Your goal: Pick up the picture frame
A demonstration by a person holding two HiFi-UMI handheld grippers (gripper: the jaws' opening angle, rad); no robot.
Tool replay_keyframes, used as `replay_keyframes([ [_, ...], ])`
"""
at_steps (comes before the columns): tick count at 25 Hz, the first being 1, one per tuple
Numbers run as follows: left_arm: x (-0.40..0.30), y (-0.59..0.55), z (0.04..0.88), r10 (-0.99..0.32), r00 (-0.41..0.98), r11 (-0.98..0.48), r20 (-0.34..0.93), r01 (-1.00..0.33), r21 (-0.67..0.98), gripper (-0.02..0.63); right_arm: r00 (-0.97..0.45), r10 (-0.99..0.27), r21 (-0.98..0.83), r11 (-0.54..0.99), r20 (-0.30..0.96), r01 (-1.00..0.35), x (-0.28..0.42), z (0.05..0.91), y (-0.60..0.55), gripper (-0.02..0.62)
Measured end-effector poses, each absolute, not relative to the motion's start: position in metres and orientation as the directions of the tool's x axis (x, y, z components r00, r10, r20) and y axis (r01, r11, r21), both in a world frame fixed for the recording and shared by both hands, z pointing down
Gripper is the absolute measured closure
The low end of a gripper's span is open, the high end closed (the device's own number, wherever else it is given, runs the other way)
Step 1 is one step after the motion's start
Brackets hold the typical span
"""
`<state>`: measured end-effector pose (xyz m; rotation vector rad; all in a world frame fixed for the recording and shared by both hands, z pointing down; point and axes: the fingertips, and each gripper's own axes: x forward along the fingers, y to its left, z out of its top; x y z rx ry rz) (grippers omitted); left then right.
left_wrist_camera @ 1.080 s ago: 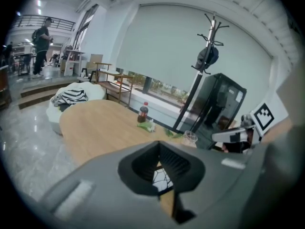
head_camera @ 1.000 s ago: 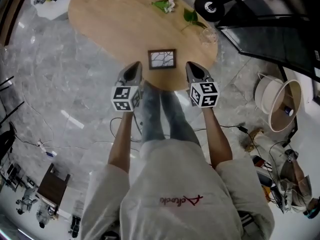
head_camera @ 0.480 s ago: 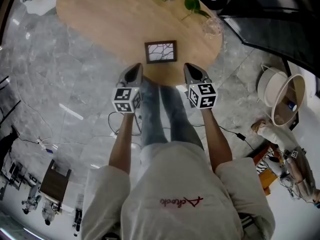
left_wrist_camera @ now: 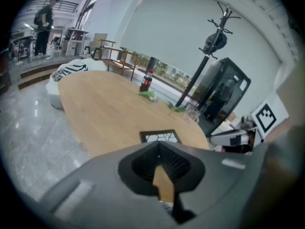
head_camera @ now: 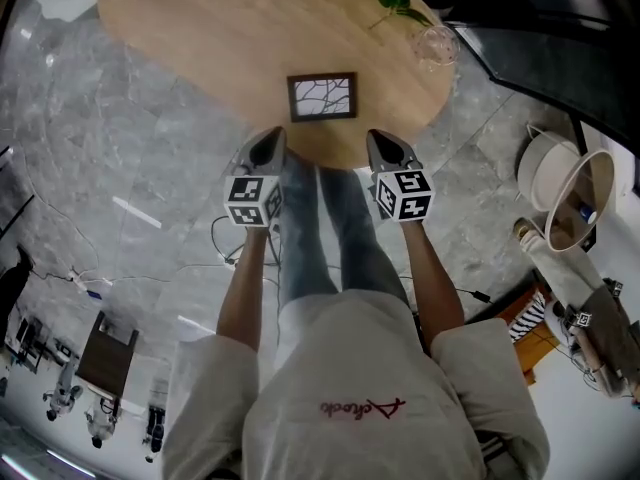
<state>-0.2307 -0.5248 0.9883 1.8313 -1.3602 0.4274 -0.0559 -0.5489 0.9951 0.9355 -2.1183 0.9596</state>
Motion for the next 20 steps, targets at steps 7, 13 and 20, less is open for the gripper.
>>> replay_keyframes([
  [7,-0.233,-0.527,1.011,-0.623,0.370,-0.094,0.689,-0.910,0.403,0.604,-0.556,-0.317,-0.372,0.485,0.769,-0.791,-0.061,1.016,-0.547,0.591],
  [13,-0.231,-0.541,1.026,-0.607,0.379,-0.104,0.698,-0.909,0.404,0.604,-0.555,-0.314,-0.375,0.481,0.770,-0.793,-0.067,1.031,-0.565,0.591],
  [20,-0.226,-0.557,1.045,-0.586,0.393,-0.109,0.709,-0.905,0.411,0.604,-0.550,-0.294,-0.383,0.470,0.781,-0.795,-0.076,1.053,-0.583,0.591],
])
